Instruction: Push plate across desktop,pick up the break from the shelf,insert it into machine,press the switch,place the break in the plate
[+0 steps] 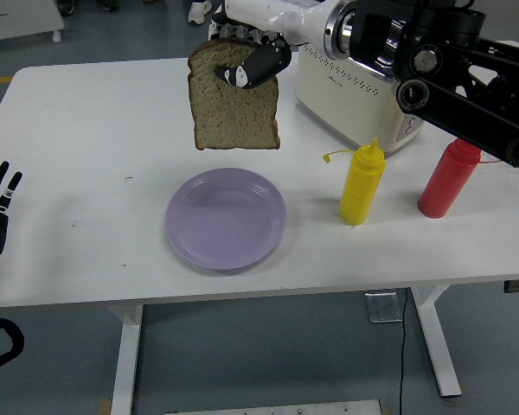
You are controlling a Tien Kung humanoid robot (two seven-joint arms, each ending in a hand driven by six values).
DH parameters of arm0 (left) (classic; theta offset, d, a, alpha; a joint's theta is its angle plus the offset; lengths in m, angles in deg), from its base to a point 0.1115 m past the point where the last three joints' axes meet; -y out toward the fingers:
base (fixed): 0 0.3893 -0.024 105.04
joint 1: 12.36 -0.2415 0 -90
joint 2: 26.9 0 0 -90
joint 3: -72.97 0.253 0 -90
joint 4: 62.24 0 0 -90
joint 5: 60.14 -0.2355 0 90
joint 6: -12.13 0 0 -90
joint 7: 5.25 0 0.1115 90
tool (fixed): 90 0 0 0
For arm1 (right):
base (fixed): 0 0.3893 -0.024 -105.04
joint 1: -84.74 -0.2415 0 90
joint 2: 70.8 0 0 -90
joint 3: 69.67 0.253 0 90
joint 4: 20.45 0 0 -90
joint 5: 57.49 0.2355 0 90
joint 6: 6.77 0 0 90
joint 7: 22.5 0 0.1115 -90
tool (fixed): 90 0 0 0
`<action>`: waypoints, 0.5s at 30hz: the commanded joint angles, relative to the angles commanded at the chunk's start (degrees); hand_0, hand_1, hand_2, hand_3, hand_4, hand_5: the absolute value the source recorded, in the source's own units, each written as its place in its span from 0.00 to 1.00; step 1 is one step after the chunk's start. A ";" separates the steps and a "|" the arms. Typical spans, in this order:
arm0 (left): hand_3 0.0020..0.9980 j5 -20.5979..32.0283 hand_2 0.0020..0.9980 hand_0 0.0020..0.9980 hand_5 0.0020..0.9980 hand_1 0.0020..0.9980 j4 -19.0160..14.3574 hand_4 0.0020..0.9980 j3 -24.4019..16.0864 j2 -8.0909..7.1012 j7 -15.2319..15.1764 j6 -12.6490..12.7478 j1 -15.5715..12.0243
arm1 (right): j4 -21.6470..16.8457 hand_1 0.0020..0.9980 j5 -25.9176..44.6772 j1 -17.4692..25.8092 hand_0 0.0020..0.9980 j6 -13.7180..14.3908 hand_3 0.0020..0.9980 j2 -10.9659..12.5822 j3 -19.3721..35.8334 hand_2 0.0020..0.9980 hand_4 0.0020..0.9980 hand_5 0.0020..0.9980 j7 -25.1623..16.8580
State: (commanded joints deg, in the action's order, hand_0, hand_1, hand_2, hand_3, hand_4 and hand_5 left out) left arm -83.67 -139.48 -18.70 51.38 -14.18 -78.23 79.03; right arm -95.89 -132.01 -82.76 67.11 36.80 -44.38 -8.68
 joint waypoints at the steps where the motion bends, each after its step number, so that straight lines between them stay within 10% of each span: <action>1: 0.85 0.00 0.92 0.81 1.00 0.86 0.00 0.64 0.00 0.01 0.00 0.00 0.02 | 0.26 0.29 0.80 0.19 0.18 -0.28 0.49 -0.55 -0.91 0.38 0.41 0.17 -0.20; 15: 0.85 -0.02 0.92 0.82 1.00 0.86 0.04 0.64 0.12 0.16 0.01 0.02 0.27 | 6.95 0.29 5.29 3.24 0.20 0.74 0.49 -7.39 -6.47 0.38 0.40 0.17 -2.59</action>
State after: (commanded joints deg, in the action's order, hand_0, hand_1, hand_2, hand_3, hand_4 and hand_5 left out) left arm -83.69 -139.44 -18.58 51.54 -14.17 -78.21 79.30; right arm -88.94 -126.72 -79.52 67.85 29.41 -50.85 -11.27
